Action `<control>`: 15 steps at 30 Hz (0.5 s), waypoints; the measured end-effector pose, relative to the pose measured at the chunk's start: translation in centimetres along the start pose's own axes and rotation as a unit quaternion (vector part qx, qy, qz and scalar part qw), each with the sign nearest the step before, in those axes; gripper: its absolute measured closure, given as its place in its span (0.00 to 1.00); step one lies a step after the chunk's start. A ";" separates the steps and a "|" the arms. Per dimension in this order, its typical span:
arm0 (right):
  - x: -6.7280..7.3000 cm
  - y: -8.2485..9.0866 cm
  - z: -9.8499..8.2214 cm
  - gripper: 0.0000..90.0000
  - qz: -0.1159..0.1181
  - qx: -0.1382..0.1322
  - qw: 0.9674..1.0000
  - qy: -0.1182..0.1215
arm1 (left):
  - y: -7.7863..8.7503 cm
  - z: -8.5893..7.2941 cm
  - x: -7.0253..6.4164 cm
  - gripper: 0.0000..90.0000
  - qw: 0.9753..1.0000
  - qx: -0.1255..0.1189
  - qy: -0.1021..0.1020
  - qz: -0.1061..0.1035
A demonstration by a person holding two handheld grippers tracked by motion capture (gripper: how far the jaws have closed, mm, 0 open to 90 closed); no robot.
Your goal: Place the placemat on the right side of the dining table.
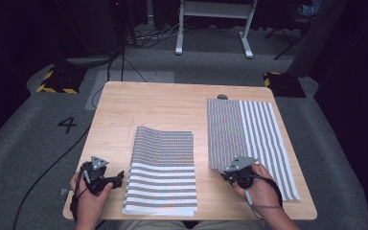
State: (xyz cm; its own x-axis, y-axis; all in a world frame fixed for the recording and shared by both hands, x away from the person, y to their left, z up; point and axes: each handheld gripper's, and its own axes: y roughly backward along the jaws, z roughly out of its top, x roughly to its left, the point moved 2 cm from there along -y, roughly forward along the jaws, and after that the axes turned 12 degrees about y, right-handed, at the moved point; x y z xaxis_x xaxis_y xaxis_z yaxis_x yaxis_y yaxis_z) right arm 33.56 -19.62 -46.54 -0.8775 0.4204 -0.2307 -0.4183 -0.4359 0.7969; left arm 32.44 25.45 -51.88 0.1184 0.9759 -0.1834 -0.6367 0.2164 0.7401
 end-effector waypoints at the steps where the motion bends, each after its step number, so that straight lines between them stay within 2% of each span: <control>1: 0.1 0.1 -0.3 0.97 0.001 0.005 1.000 -0.006 | 0.0 0.0 0.0 0.07 1.000 0.000 0.000 0.000; 3: 0.2 0.2 -0.9 0.97 -0.005 0.020 1.000 -0.005 | 0.0 0.0 0.0 0.07 1.000 0.000 0.000 0.000; 5: 0.3 0.2 -1.3 0.97 0.001 0.030 1.000 -0.001 | 0.0 0.0 0.0 0.07 1.000 0.000 -0.001 0.000; 6: 0.4 0.2 -1.6 0.96 0.001 0.036 0.999 -0.007 | 0.0 0.0 0.0 0.07 1.000 0.000 -0.001 0.000; 11: 0.4 0.0 -2.2 0.96 0.000 0.030 0.999 -0.016 | 0.0 0.0 0.0 0.08 1.000 0.000 0.000 0.001; 15: 0.6 -0.6 -2.0 0.96 -0.008 0.033 0.999 -0.013 | 0.0 0.0 0.0 0.08 1.000 -0.001 0.000 0.001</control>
State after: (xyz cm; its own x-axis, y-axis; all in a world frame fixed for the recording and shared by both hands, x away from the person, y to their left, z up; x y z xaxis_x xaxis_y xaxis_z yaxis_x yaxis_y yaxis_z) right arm 32.79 -20.71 -48.28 -0.8644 0.4475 -0.2292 -0.4144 -0.3760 0.8288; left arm 32.45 25.41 -51.88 0.1171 0.9764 -0.1817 -0.6379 0.2142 0.7398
